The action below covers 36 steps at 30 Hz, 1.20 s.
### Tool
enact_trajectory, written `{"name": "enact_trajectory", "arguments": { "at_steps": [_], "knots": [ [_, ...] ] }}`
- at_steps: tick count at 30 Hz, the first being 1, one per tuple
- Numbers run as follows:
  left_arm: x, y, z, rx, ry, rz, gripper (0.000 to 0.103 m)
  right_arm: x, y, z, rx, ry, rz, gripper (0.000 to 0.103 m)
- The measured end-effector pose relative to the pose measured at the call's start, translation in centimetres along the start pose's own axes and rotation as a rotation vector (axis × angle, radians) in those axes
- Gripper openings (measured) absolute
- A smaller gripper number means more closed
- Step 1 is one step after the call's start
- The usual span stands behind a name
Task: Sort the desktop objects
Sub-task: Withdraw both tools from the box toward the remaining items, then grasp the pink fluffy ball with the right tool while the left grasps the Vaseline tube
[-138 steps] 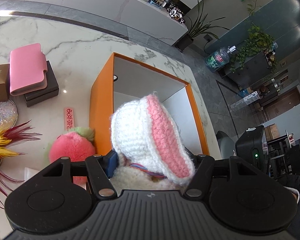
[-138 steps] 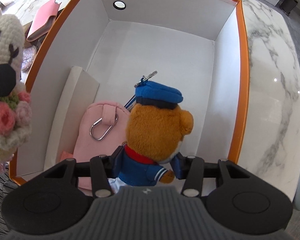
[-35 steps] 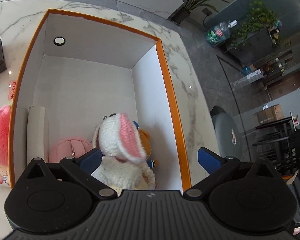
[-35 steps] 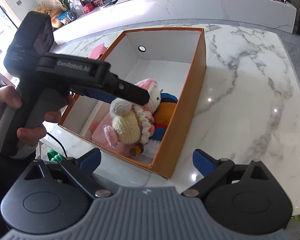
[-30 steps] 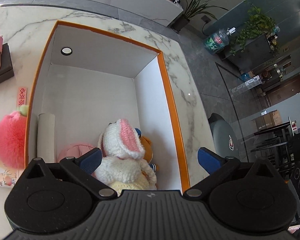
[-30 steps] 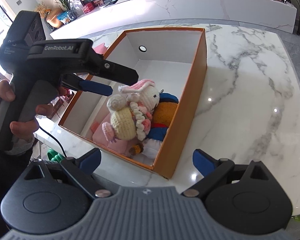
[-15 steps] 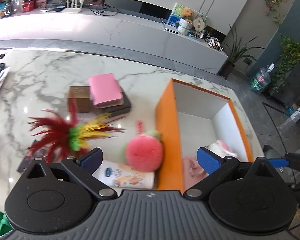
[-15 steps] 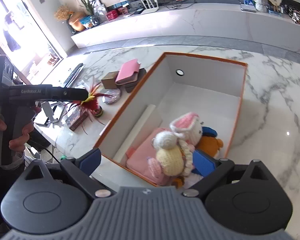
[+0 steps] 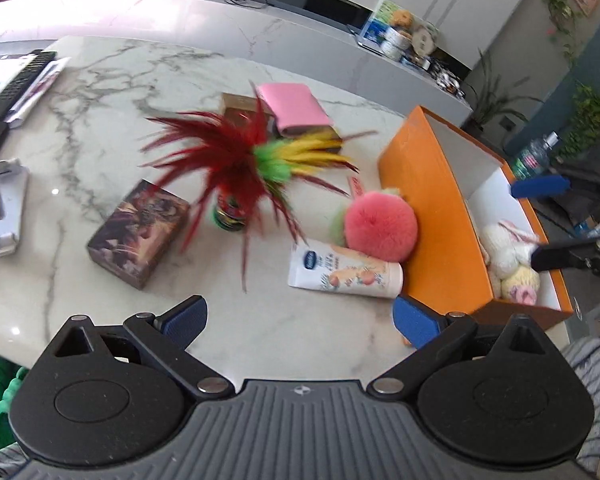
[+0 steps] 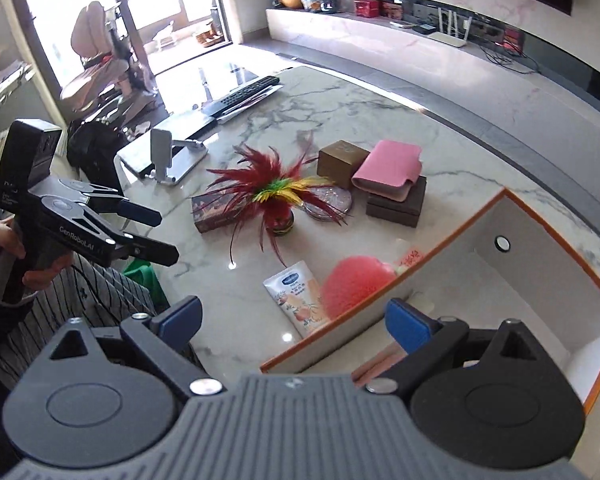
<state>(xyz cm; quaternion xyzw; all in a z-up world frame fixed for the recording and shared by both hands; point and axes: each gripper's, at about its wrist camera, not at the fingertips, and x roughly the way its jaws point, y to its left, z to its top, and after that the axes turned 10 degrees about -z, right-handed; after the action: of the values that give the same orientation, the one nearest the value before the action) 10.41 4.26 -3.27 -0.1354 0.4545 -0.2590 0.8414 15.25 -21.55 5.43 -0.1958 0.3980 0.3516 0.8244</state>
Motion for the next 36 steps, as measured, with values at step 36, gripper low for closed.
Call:
{"name": "enact_trajectory", "arguments": {
  "at_steps": [36],
  "knots": [
    [15.6,-2.5,3.7,0.597,0.315,-0.200,0.103,20.5,-1.6,5.0,-0.525,0.548,0.094,0.101]
  ]
}}
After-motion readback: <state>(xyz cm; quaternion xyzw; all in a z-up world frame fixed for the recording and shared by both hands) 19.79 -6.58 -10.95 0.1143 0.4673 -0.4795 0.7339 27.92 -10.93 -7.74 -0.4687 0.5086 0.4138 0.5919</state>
